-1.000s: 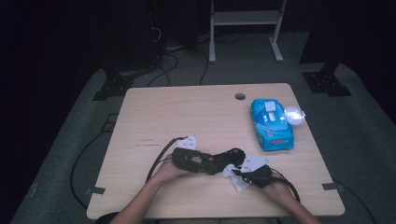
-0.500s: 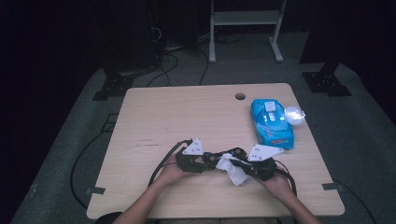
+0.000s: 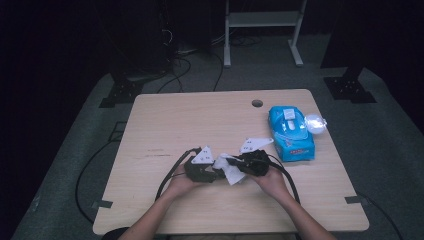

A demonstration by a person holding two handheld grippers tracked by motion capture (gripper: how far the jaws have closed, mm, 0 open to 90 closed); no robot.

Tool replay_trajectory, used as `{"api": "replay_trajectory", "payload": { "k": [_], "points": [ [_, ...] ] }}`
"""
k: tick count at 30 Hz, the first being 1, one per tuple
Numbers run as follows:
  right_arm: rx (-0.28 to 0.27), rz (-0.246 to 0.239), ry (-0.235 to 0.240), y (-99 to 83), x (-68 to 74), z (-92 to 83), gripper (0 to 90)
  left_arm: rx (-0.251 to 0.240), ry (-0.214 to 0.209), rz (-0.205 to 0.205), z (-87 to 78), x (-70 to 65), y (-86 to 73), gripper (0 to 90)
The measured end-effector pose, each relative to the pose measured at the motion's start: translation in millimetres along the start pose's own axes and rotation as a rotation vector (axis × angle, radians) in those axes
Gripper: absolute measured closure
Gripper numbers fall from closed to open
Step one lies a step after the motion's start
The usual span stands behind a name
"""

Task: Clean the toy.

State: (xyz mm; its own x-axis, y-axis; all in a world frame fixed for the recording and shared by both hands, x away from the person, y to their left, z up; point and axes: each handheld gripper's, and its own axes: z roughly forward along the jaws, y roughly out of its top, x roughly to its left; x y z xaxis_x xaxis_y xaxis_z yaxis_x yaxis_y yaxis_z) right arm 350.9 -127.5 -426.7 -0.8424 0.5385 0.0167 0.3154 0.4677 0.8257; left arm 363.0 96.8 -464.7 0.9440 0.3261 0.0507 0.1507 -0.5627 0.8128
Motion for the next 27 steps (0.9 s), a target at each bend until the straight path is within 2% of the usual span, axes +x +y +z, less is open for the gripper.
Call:
{"api": "replay_trajectory", "payload": {
  "k": [3, 6, 10, 12, 14, 15, 16, 18, 20, 22, 24, 27],
  "points": [
    [0.001, 0.030, -0.035, -6.6, -10.5, -8.4, 86.4, -0.002, 0.002, -0.004, -0.2, -0.3, -0.1, 58.3],
    [-0.025, 0.065, -0.011, -9.7, -12.3, -7.0, 86.4, -0.003, 0.005, -0.007, -0.2, -0.4, -1.1, 58.3],
    [-0.030, 0.047, -0.007, -7.8, -10.3, -3.5, 86.4, -0.005, 0.013, -0.019, -3.4, 1.0, -3.7, 58.3],
    [-0.024, 0.046, -0.033, -10.2, -14.2, -6.3, 86.2, -0.008, 0.016, -0.028, -5.0, 2.0, -5.1, 58.3],
    [-0.045, 0.084, -0.027, -13.7, -21.3, -11.8, 86.2, -0.011, 0.015, -0.027, -4.3, 2.6, -4.8, 58.3],
    [-0.040, 0.090, -0.055, -14.1, -22.6, -14.1, 86.2, -0.010, 0.017, -0.025, -4.0, 2.6, -4.6, 58.3],
    [-0.036, 0.074, -0.080, -14.4, -23.6, -15.7, 86.2, -0.011, 0.017, -0.026, -3.9, 2.8, -4.6, 58.3],
    [-0.042, 0.107, -0.077, -16.5, -26.0, -17.3, 86.2, -0.015, 0.017, -0.029, -3.8, 2.8, -5.0, 58.3],
    [-0.044, 0.101, -0.080, -15.7, -24.1, -15.6, 86.2, -0.016, 0.018, -0.032, -3.6, 2.7, -4.9, 58.3],
    [-0.049, 0.102, -0.057, -12.7, -19.0, -10.9, 86.2, -0.017, 0.018, -0.034, -3.2, 3.2, -4.8, 58.3],
    [-0.046, 0.080, -0.030, -9.0, -10.3, -2.3, 86.1, -0.016, 0.019, -0.032, -3.2, 3.4, -4.7, 58.3],
    [-0.047, 0.063, -0.028, -6.4, -6.0, 0.7, 86.1, -0.019, 0.017, -0.043, -4.3, 4.9, -5.7, 58.3]
  ]
}}
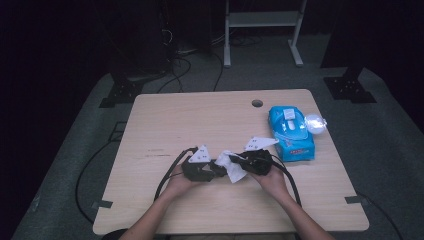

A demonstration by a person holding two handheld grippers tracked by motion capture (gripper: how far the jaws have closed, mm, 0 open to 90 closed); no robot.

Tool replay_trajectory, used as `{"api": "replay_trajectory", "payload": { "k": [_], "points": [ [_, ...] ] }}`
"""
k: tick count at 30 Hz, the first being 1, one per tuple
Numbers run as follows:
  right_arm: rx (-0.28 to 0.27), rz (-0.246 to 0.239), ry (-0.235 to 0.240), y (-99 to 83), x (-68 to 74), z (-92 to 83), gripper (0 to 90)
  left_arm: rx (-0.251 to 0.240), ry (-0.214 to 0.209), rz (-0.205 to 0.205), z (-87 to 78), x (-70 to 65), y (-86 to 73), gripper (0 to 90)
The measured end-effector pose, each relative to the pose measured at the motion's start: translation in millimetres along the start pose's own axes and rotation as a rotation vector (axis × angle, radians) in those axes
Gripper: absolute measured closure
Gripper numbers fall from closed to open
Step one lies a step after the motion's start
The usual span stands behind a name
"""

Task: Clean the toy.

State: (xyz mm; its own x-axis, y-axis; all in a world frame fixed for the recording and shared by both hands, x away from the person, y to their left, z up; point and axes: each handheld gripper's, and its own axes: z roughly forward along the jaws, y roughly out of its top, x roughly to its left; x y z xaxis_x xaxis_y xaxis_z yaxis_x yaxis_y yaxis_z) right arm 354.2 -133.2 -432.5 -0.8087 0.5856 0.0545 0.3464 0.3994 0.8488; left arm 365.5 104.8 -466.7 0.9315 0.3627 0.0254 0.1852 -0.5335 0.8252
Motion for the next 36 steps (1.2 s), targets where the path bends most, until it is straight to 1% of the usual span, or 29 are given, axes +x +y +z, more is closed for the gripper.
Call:
{"api": "replay_trajectory", "payload": {
  "k": [1, 3, 4, 6, 7, 9, 10, 12, 14, 17, 18, 19, 21, 23, 25, 26, 28, 30, 33, 36],
  "points": [
    [0.005, -0.007, -0.013, -0.4, -1.5, -1.2, 86.1, -0.003, 0.000, -0.009, -0.3, 0.4, -0.5, 58.3],
    [0.005, 0.000, -0.041, -3.2, -8.2, -6.2, 86.0, 0.000, 0.001, -0.008, -0.9, 1.5, -0.6, 58.3],
    [-0.008, 0.023, -0.043, -5.0, -14.0, -11.1, 86.1, 0.002, 0.001, -0.005, -1.1, 1.7, -0.4, 58.3],
    [-0.001, 0.019, -0.094, -6.8, -20.1, -16.9, 86.1, 0.002, 0.004, -0.009, -1.3, 2.4, -0.6, 58.3],
    [-0.004, 0.034, -0.100, -8.7, -24.8, -20.2, 86.1, 0.002, 0.004, -0.011, -1.4, 2.6, -0.8, 58.3],
    [-0.006, 0.047, -0.105, -11.1, -28.9, -22.4, 86.1, 0.002, 0.005, -0.008, -1.2, 2.5, -0.5, 58.3],
    [-0.007, 0.047, -0.108, -11.0, -28.6, -22.2, 86.1, 0.003, 0.005, -0.008, -1.1, 2.4, -0.4, 58.3],
    [-0.004, 0.032, -0.114, -9.8, -24.8, -19.9, 86.1, 0.004, 0.005, -0.006, -1.1, 2.6, -0.2, 58.3],
    [-0.008, 0.033, -0.106, -8.3, -20.4, -16.4, 86.1, 0.003, 0.008, -0.005, -0.8, 2.4, -0.2, 58.3],
    [-0.015, 0.034, -0.065, -5.1, -13.7, -9.4, 86.1, 0.002, 0.011, -0.006, -0.5, 2.5, -0.1, 58.3],
    [-0.014, 0.025, -0.064, -3.9, -9.4, -6.2, 86.1, 0.003, 0.012, -0.004, -0.5, 2.6, 0.0, 58.3],
    [-0.016, 0.013, -0.040, -3.1, -7.3, -3.8, 86.0, 0.006, 0.012, -0.003, -0.7, 2.7, 0.1, 58.3],
    [-0.026, 0.026, 0.001, -2.2, -2.8, 0.5, 86.0, 0.008, 0.015, 0.002, -0.6, 2.4, 0.3, 58.3],
    [-0.023, 0.012, 0.008, -0.5, 2.6, 3.9, 86.0, 0.005, 0.017, -0.003, -0.3, 1.7, 0.2, 58.3],
    [-0.025, 0.007, 0.025, 1.8, 6.7, 7.2, 86.0, 0.002, 0.017, -0.004, 0.1, 1.6, 0.2, 58.3],
    [-0.024, 0.007, 0.027, 2.2, 8.3, 8.2, 86.0, 0.003, 0.018, -0.002, 0.4, 1.4, 0.4, 58.3],
    [-0.021, -0.011, 0.023, 3.4, 10.9, 9.9, 86.0, 0.002, 0.018, -0.004, 0.5, 1.6, 0.5, 58.3],
    [-0.016, -0.014, 0.017, 3.4, 9.8, 8.9, 86.0, 0.001, 0.016, -0.007, 0.4, 1.9, 0.3, 58.3],
    [-0.008, -0.014, -0.023, 1.5, 2.8, 3.5, 86.0, 0.001, 0.015, -0.007, 0.2, 2.4, 0.1, 58.3],
    [-0.006, 0.003, -0.049, -2.1, -6.3, -2.1, 86.0, 0.003, 0.016, -0.004, 0.0, 2.5, 0.1, 58.3]
  ]
}}
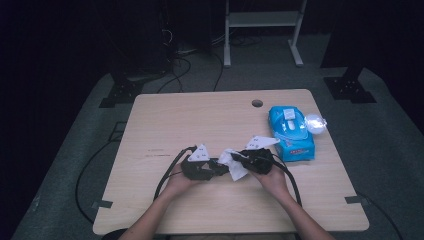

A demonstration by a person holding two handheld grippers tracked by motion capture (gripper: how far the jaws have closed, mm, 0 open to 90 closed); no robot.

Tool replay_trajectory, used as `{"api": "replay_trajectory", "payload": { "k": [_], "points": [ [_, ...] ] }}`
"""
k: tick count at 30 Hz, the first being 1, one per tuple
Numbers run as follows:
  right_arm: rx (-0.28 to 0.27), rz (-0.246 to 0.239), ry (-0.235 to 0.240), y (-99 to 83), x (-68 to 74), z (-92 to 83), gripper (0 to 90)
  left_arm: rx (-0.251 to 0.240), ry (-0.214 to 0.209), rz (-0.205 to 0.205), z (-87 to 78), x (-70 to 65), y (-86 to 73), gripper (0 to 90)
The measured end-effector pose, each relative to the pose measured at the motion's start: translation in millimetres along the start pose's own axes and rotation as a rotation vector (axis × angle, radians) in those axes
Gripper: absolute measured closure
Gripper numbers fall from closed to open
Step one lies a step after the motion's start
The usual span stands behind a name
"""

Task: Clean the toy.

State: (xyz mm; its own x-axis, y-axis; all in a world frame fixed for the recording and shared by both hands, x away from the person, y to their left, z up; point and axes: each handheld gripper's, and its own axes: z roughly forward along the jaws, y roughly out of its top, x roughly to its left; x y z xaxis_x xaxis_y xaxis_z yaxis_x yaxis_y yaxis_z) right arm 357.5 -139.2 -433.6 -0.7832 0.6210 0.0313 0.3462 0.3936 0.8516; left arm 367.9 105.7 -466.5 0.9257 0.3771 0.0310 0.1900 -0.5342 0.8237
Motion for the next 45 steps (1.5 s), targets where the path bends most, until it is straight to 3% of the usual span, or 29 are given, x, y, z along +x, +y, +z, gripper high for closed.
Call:
{"api": "replay_trajectory", "payload": {
  "k": [8, 13, 17, 22, 24, 27, 28, 30, 36, 45],
  "points": [
    [0.005, 0.011, -0.079, -7.1, -20.5, -18.9, 86.0, 0.000, 0.004, -0.003, -1.6, 2.5, -1.1, 58.3],
    [0.001, 0.060, -0.117, -12.6, -35.2, -29.0, 86.1, 0.000, 0.004, -0.004, -1.9, 3.3, -1.3, 58.3],
    [-0.016, 0.075, -0.086, -10.6, -32.0, -25.7, 86.1, 0.002, 0.007, -0.001, -1.0, 3.0, -0.5, 58.3],
    [-0.012, 0.015, -0.038, -3.6, -13.2, -6.9, 86.0, 0.001, 0.008, -0.003, -0.7, 3.0, -0.3, 58.3],
    [-0.012, 0.013, -0.040, -3.4, -15.3, -6.8, 86.0, 0.001, 0.006, -0.002, -1.0, 3.1, -0.5, 58.3],
    [-0.011, 0.042, -0.073, -8.1, -27.5, -14.5, 86.0, 0.001, 0.005, 0.001, -1.0, 3.5, -0.2, 58.3],
    [-0.024, 0.077, -0.065, -10.8, -33.1, -18.5, 86.1, 0.004, 0.005, 0.004, -0.7, 3.5, 0.0, 58.3],
    [-0.022, 0.082, -0.074, -11.1, -35.0, -20.8, 86.1, 0.001, 0.005, 0.000, 0.3, 3.0, 0.3, 58.3],
    [-0.009, 0.040, -0.067, -5.2, -20.6, -10.7, 86.2, 0.004, 0.005, -0.001, -0.3, 3.4, 0.4, 58.3],
    [-0.002, -0.018, 0.060, 20.0, 18.6, 19.4, 86.2, 0.004, 0.007, -0.005, 1.0, 2.9, 1.3, 58.3]
  ]
}}
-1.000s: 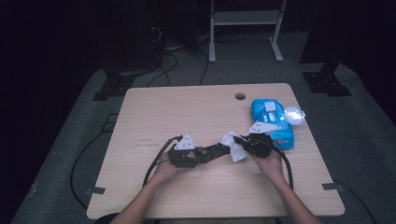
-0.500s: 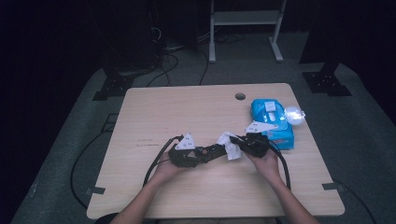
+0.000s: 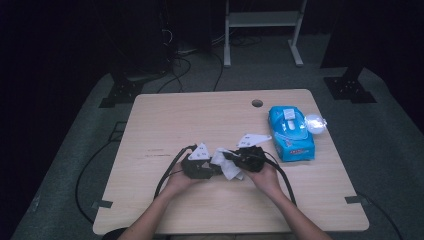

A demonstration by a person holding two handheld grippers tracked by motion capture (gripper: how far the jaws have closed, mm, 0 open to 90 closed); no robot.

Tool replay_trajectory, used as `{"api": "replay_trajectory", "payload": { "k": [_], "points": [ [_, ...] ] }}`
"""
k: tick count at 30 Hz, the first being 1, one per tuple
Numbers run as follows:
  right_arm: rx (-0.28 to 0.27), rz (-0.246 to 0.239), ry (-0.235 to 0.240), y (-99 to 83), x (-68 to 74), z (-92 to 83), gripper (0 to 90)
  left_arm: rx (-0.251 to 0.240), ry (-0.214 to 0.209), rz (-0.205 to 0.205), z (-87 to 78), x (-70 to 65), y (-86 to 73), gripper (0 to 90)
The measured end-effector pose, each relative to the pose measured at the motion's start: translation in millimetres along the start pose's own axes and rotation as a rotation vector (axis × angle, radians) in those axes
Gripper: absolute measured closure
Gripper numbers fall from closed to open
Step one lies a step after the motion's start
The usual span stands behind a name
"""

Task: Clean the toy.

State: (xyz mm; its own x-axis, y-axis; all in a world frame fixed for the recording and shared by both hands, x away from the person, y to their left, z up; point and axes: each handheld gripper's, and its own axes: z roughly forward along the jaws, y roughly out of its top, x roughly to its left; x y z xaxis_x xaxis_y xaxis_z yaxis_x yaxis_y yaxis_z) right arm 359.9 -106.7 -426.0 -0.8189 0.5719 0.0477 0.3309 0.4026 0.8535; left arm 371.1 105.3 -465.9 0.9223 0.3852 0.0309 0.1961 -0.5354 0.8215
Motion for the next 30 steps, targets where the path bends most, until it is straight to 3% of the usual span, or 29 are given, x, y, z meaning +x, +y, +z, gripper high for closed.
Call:
{"api": "replay_trajectory", "payload": {
  "k": [3, 7, 11, 16, 19, 21, 28, 30],
  "points": [
    [0.024, -0.025, 0.026, 5.0, 9.8, 13.4, 86.2, 0.004, -0.003, 0.000, -1.1, 0.7, -0.4, 58.3],
    [0.032, -0.039, 0.001, 5.4, 6.7, 13.0, 86.1, 0.004, -0.001, -0.002, -3.3, 2.7, -1.7, 58.3],
    [0.041, -0.030, -0.070, -2.3, -11.6, -3.1, 86.2, 0.003, -0.001, -0.001, -3.3, 3.1, -1.8, 58.3],
    [0.028, 0.040, -0.152, -17.4, -43.0, -28.9, 86.1, 0.005, 0.002, 0.001, -4.4, 3.0, -1.8, 58.3],
    [0.010, 0.089, -0.144, -23.9, -52.8, -37.2, 86.1, 0.005, 0.001, 0.001, -3.8, 2.8, -1.7, 58.3],
    [0.011, 0.084, -0.154, -23.6, -52.1, -38.4, 86.1, 0.006, 0.000, -0.001, -3.8, 3.2, -1.7, 58.3],
    [0.004, 0.023, -0.085, -14.3, -29.1, -24.1, 86.0, 0.007, -0.001, -0.002, -4.3, 3.5, -1.7, 58.3],
    [0.013, 0.017, -0.094, -15.3, -29.9, -22.3, 86.0, 0.007, -0.002, -0.005, -5.1, 4.0, -2.0, 58.3]
  ]
}}
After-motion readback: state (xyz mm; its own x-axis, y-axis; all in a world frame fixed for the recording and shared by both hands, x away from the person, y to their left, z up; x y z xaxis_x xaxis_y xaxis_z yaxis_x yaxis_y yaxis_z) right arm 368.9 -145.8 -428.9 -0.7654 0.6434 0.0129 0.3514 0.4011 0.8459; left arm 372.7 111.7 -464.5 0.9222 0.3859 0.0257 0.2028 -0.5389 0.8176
